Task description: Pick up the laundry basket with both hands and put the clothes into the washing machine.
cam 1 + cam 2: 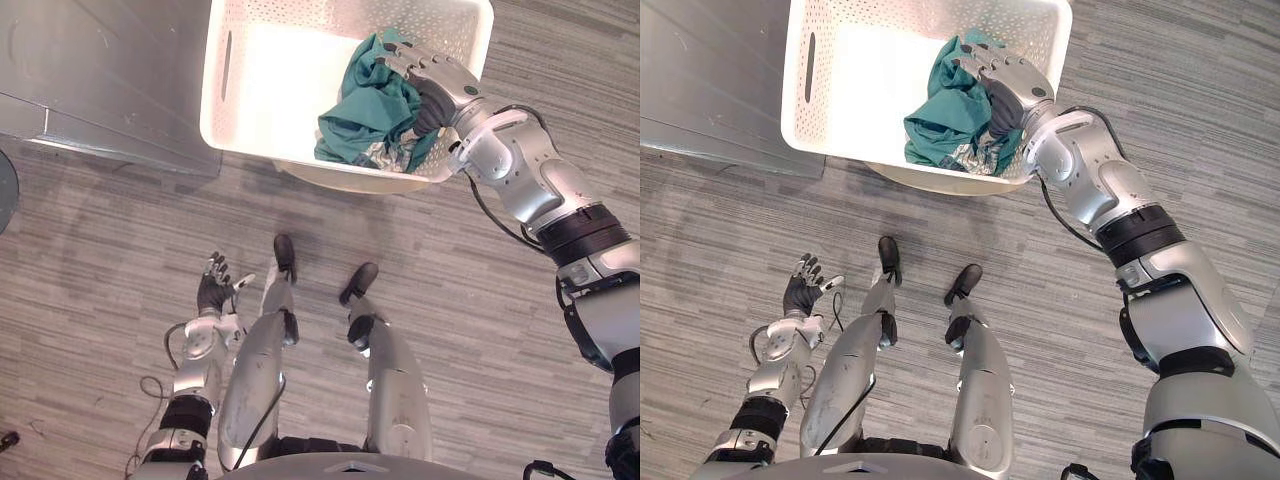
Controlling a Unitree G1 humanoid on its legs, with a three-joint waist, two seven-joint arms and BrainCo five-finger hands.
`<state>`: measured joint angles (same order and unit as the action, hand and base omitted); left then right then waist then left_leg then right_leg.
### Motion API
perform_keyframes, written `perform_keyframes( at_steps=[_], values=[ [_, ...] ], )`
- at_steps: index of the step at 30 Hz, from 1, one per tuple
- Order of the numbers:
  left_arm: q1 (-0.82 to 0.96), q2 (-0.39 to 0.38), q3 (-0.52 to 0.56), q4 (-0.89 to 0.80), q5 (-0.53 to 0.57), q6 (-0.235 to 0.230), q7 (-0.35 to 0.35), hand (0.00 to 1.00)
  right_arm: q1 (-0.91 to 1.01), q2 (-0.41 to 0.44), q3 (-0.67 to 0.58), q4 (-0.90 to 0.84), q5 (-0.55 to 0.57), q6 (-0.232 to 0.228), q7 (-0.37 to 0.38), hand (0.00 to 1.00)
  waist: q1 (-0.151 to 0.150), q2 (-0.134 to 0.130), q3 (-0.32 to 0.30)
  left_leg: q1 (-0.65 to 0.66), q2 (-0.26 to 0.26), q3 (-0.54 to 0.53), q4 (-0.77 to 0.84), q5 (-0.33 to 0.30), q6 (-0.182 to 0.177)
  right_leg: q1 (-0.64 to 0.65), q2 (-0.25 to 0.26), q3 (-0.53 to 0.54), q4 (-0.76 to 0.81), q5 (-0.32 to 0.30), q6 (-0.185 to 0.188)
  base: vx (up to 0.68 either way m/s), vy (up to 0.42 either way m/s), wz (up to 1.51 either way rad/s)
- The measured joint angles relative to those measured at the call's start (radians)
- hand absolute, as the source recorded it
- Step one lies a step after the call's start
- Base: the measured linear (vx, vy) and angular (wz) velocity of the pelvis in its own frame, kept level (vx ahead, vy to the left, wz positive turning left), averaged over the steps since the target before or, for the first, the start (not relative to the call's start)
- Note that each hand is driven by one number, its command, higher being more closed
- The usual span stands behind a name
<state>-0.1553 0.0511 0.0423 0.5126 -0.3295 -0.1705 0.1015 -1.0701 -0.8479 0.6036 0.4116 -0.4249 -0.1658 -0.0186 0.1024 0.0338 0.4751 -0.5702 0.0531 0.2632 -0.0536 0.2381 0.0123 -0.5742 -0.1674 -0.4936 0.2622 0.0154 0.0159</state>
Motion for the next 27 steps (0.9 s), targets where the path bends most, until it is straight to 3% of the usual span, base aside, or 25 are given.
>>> perform_keyframes(
  at_steps=[7,13,20,21,27],
  values=[
    [-0.013,-0.021,0.006,-0.04,-0.071,-0.006,-0.005,0.0,-0.048,-0.029,0.063,0.01,0.032,-0.002,0.057,0.0,0.004,-0.007,0.003,-0.046,0.015,0.015,0.007,-0.001,-0.001,-0.046,0.001,-0.018,0.013,-0.004,-0.006,0.08,0.045,-0.01],
    [-0.014,-0.035,0.006,-0.103,-0.125,-0.009,-0.016,0.0,-0.064,-0.025,0.104,0.083,0.024,0.023,0.106,0.0,0.004,-0.011,0.005,-0.093,0.044,0.066,0.04,-0.019,0.001,-0.087,0.001,-0.04,0.04,-0.014,-0.021,0.07,0.032,0.0],
    [-0.017,-0.071,0.005,-0.112,-0.141,-0.01,-0.026,0.0,-0.06,0.059,0.074,0.131,0.078,0.055,0.158,0.0,0.0,-0.012,0.004,-0.118,0.066,0.079,0.069,-0.031,0.001,-0.095,0.009,-0.057,0.042,-0.024,-0.037,0.07,0.023,0.01],
    [-0.017,-0.071,0.004,-0.113,-0.141,-0.01,-0.032,0.0,-0.054,0.067,0.058,0.137,0.088,0.055,0.166,1.0,0.0,-0.013,0.003,-0.119,0.069,0.084,0.07,-0.033,0.004,-0.096,0.01,-0.06,0.044,-0.025,-0.038,0.06,0.008,0.0],
    [-0.018,-0.091,-0.006,-0.152,-0.151,-0.01,-0.044,0.0,-0.038,0.112,-0.012,0.161,0.15,0.061,0.194,1.0,0.005,-0.025,-0.004,-0.133,0.093,0.12,0.087,-0.031,0.001,-0.112,0.014,-0.063,0.056,-0.031,-0.047,0.05,-0.004,0.0]
  ],
)
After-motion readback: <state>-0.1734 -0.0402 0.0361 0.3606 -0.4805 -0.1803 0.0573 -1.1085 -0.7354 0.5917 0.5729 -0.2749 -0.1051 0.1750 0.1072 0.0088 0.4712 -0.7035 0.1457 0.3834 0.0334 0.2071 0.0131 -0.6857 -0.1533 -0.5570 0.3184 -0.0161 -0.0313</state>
